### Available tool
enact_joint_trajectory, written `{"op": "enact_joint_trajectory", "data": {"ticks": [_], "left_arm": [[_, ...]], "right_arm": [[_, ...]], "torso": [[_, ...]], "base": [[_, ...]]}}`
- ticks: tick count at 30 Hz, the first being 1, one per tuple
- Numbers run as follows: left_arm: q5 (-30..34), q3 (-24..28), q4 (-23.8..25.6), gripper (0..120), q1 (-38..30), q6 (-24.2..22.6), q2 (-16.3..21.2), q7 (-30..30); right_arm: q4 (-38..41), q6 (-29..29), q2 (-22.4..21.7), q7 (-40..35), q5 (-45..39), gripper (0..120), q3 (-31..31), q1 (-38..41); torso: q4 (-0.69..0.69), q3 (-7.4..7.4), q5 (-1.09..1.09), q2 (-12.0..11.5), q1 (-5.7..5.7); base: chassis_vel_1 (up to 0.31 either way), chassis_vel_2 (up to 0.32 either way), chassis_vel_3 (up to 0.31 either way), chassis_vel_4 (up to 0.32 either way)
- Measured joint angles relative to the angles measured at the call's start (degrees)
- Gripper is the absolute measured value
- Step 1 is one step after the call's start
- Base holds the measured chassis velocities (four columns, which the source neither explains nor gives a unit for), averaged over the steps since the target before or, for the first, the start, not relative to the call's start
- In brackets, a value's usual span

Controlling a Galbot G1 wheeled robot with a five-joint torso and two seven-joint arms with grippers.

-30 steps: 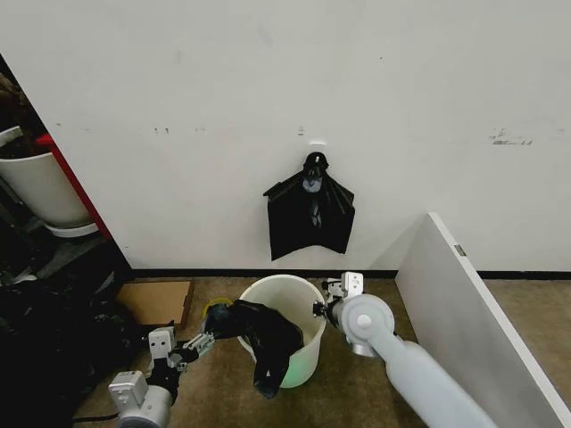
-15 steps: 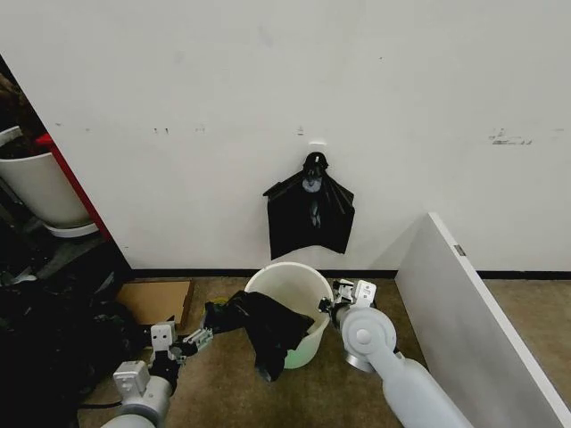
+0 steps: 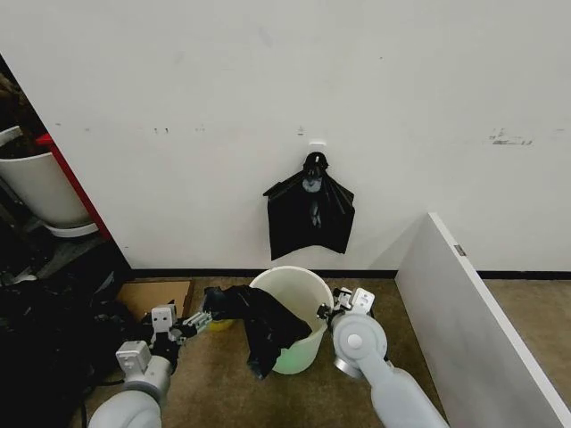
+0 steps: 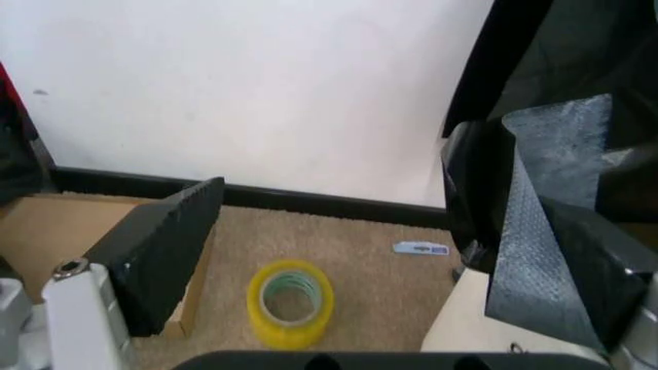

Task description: Place the garbage bag over the trash bin.

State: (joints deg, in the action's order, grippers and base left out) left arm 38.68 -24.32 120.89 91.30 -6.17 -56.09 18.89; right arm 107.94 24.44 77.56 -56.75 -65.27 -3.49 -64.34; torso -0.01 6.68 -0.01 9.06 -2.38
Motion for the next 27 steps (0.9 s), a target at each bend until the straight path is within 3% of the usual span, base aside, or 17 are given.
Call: {"op": "enact_joint_trajectory", "data": {"ticks": [8, 24, 27], "left_arm": [[0.3, 0.2, -1.3, 100, -1.7, -0.1, 0.2, 0.0], [1.0, 1.0, -5.3, 100, -7.5, -0.1, 0.3, -0.1], [1.1, 1.2, -6.0, 100, -9.1, -0.1, 0.2, -0.1]], "right_arm": [[-2.1, -3.7, 1.1, 2.0, 3.2, 3, -0.3, -1.6], [-2.7, -3.6, 2.0, 1.4, 3.2, 3, -0.9, -3.5], [-2.9, -3.1, 2.3, 1.4, 3.0, 9, -1.0, -3.9]], "torso": [[0.01, 0.0, 0.01, 0.0, 0.0], [0.0, 0.0, 0.01, 0.0, 0.0], [0.0, 0.0, 0.01, 0.0, 0.0]], "base": [[0.0, 0.0, 0.0, 0.0], [0.0, 0.0, 0.0, 0.0], [0.0, 0.0, 0.0, 0.0]]}}
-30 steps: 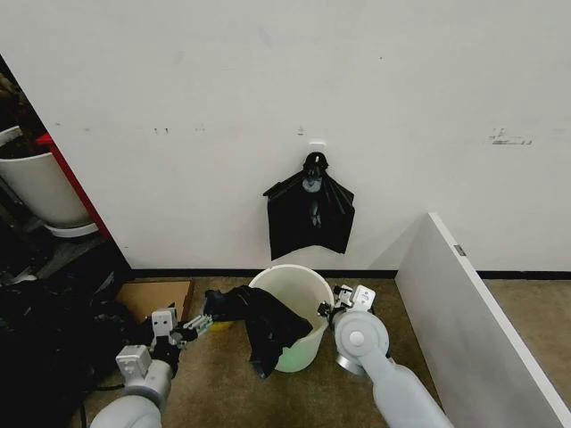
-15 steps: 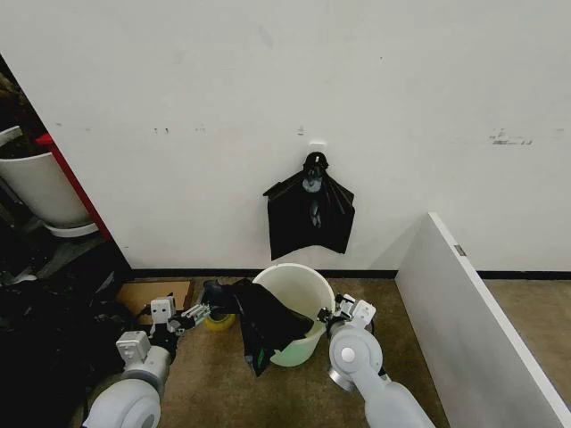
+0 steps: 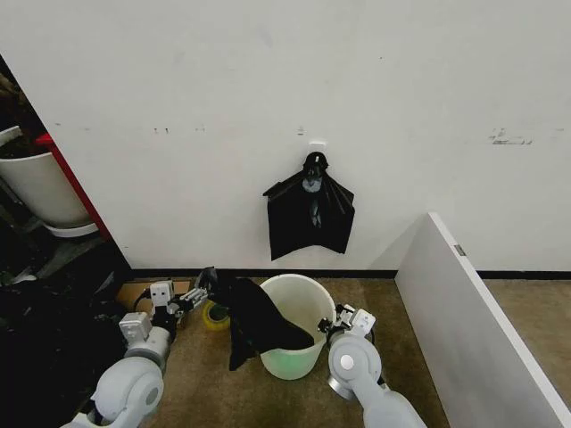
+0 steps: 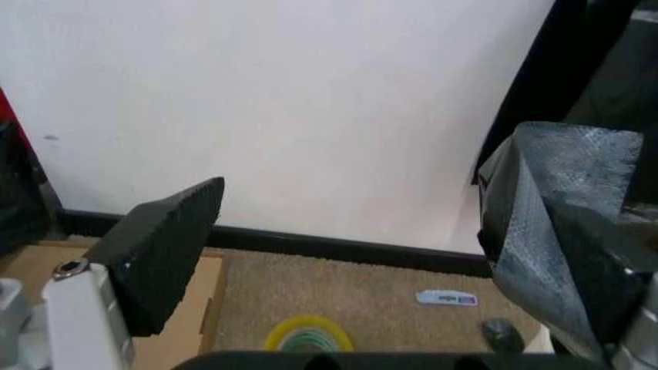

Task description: Place the garbage bag over the trash bin.

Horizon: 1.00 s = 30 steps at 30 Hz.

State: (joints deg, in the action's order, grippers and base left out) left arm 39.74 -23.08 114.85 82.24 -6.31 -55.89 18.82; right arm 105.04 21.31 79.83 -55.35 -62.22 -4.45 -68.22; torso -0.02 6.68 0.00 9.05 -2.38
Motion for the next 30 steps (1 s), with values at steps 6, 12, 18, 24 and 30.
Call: {"op": "enact_joint_trajectory", "data": {"ticks": [6, 12, 18, 24, 30], "left_arm": [[0.0, 0.4, -1.9, 100, -1.8, 0.0, -0.5, -0.1], [-0.3, 0.7, -2.3, 100, -2.4, 0.0, -1.3, -0.2], [-1.2, 0.9, -2.8, 100, -2.8, 0.0, -2.0, -0.2], [-2.3, 1.5, -3.4, 100, -3.3, 0.3, -3.0, -0.3], [-3.8, 3.1, -3.9, 100, -3.7, 0.6, -3.6, -0.9]], "right_arm": [[0.0, 0.8, 0.2, 0.3, -0.2, 30, -0.1, -0.5], [0.9, 1.2, -0.8, 0.6, -0.1, 52, -0.2, -1.0], [6.2, 2.0, -4.9, 5.1, 6.8, 79, 0.5, -3.6], [12.9, 2.4, -10.6, 12.4, 16.0, 97, 1.0, -7.2], [23.4, 5.1, -21.3, 32.1, 26.1, 100, 1.1, -12.6]], "torso": [[0.01, 0.0, 0.0, 0.0, 0.0], [0.01, 0.0, 0.01, 0.0, 0.0], [0.01, 0.0, 0.01, 0.0, 0.0], [0.0, 0.0, 0.01, 0.0, 0.0], [-0.01, -0.01, 0.0, 0.0, 0.0]], "base": [[0.0, 0.0, 0.0, 0.0], [0.0, 0.0, 0.0, 0.0], [0.0, 0.0, 0.0, 0.0], [0.0, 0.0, 0.0, 0.0], [0.0, 0.0, 0.0, 0.0]]}}
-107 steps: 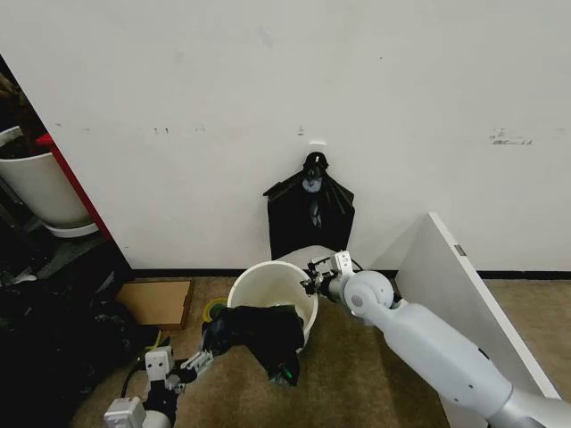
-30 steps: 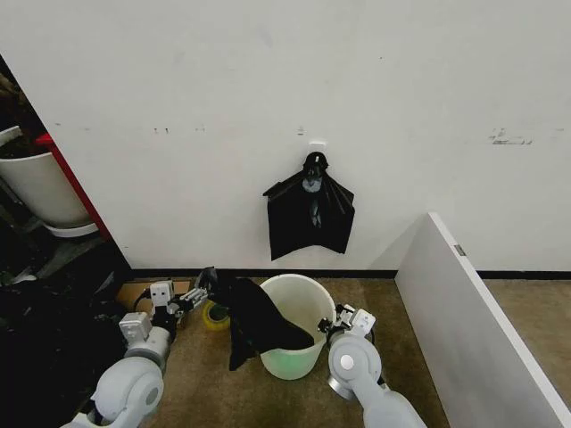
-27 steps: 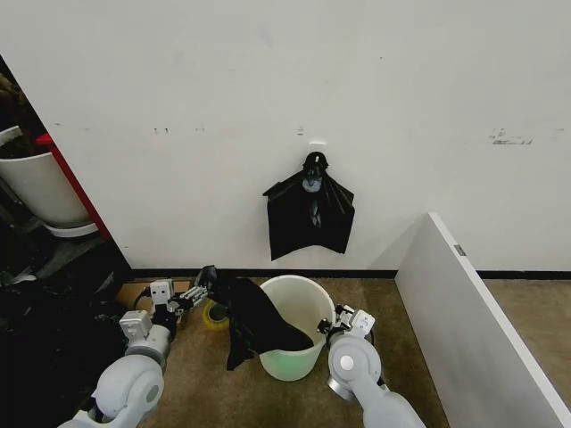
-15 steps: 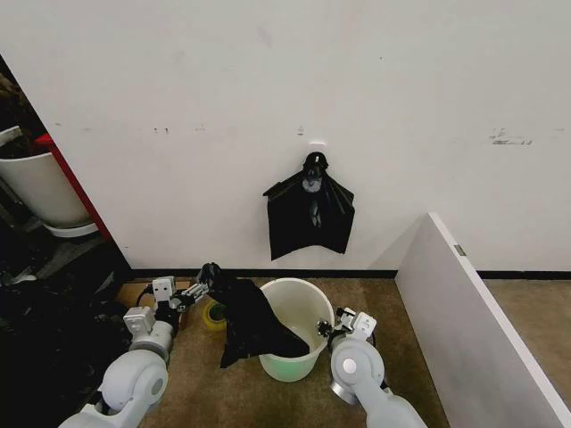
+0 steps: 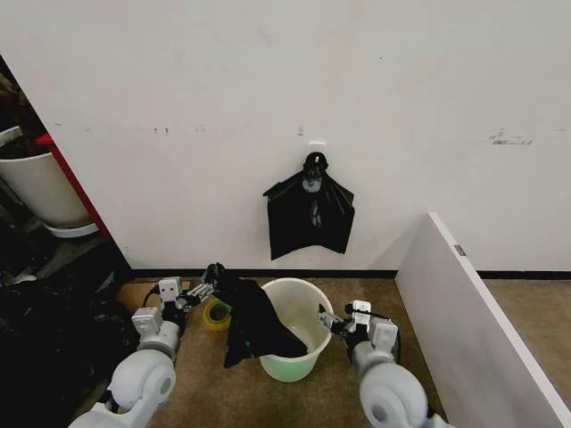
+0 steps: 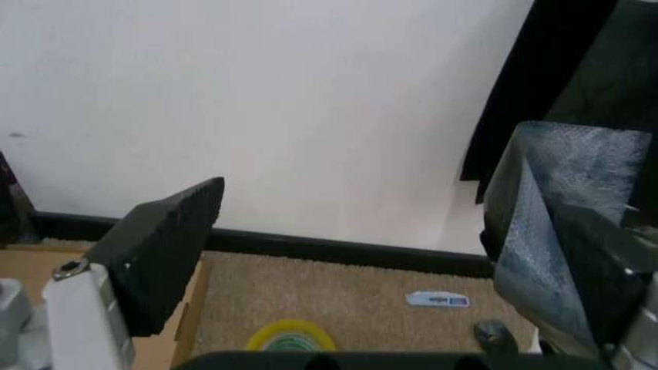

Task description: Place the garbage bag over the trash bin.

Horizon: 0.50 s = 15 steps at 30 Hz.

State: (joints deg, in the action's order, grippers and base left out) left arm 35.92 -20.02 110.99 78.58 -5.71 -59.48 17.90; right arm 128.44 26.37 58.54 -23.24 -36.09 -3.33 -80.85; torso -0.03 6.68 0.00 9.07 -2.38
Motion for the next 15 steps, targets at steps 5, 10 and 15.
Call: {"op": "enact_joint_trajectory", "data": {"ticks": [5, 10, 15], "left_arm": [[-0.6, 0.1, -0.3, 100, 0.3, 0.2, -0.1, -0.1], [-0.7, 1.2, -0.8, 100, -0.3, 0.3, -0.2, -0.2], [-0.8, 2.2, -1.6, 100, -1.0, 0.4, -0.1, -0.4]], "right_arm": [[2.9, 0.5, -4.4, 9.4, 0.0, 100, 0.9, 0.3], [3.2, 1.7, -4.9, 9.5, -5.3, 100, 2.2, 4.3], [1.0, 4.3, -5.4, 11.5, -6.4, 100, 6.4, 9.5]], "torso": [[0.02, 0.0, 0.0, 0.0, 0.0], [0.03, 0.0, 0.02, 0.0, 0.0], [0.01, 0.0, 0.0, 0.0, 0.0]], "base": [[0.0, 0.0, 0.0, 0.0], [0.0, 0.0, 0.0, 0.0], [0.0, 0.0, 0.0, 0.0]]}}
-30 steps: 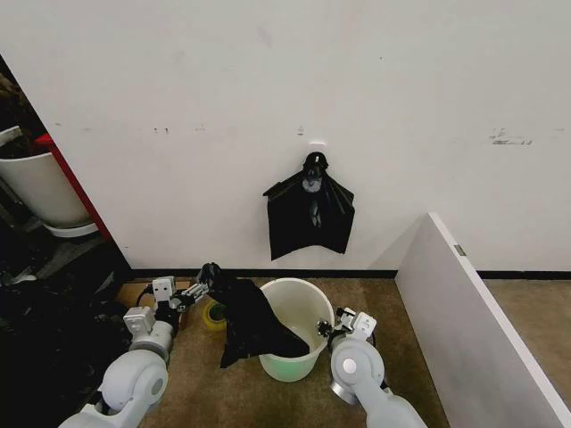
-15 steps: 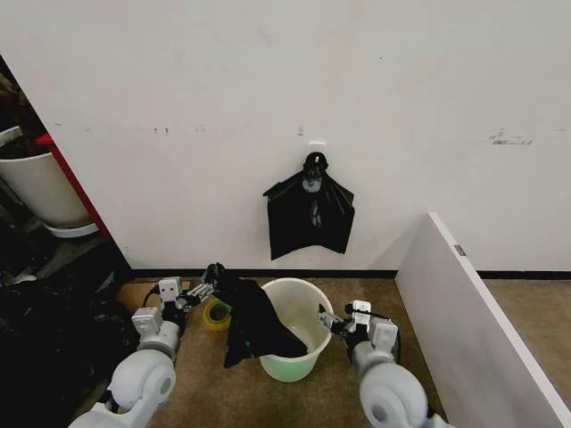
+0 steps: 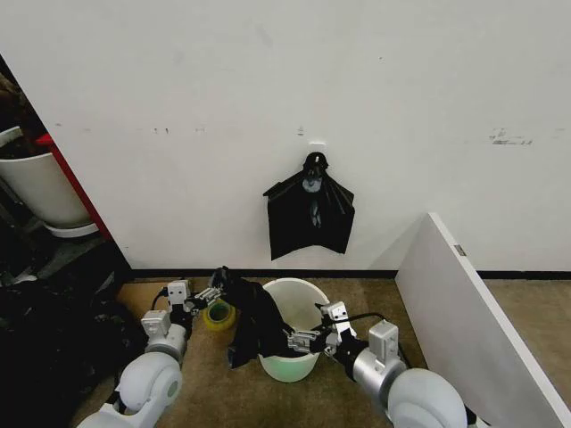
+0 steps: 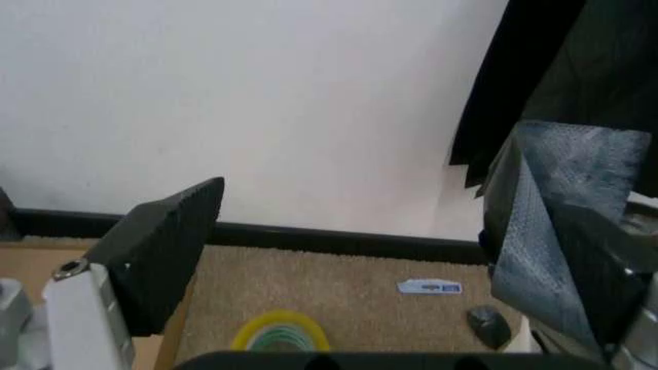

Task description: Place the garbage bag over the trash bin.

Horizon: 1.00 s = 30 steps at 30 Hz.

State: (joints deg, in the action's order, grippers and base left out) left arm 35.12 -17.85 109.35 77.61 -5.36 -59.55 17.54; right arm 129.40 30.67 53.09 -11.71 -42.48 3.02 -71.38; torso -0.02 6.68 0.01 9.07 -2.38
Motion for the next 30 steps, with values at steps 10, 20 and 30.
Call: {"op": "enact_joint_trajectory", "data": {"ticks": [10, 20, 30], "left_arm": [[-0.2, -0.1, -0.2, 100, 0.2, 0.2, -0.2, -0.3], [-0.4, 0.1, -0.6, 100, 0.0, 0.2, -0.6, -0.5], [-0.5, -0.1, -0.7, 100, 0.3, 0.5, -0.3, -1.4]], "right_arm": [[-6.3, 2.8, 2.8, -1.9, -3.4, 100, 8.4, 11.6], [-8.7, 4.5, 4.2, -6.6, -7.7, 68, 11.2, 15.4], [-10.3, 3.7, 6.1, -10.2, -9.0, 29, 12.6, 16.6]], "torso": [[0.02, 0.01, -0.01, 0.0, 0.0], [0.0, 0.0, -0.01, 0.0, 0.0], [0.01, 0.0, -0.01, 0.0, 0.0]], "base": [[0.0, 0.0, 0.0, 0.0], [0.0, 0.0, 0.0, 0.0], [0.0, 0.0, 0.0, 0.0]]}}
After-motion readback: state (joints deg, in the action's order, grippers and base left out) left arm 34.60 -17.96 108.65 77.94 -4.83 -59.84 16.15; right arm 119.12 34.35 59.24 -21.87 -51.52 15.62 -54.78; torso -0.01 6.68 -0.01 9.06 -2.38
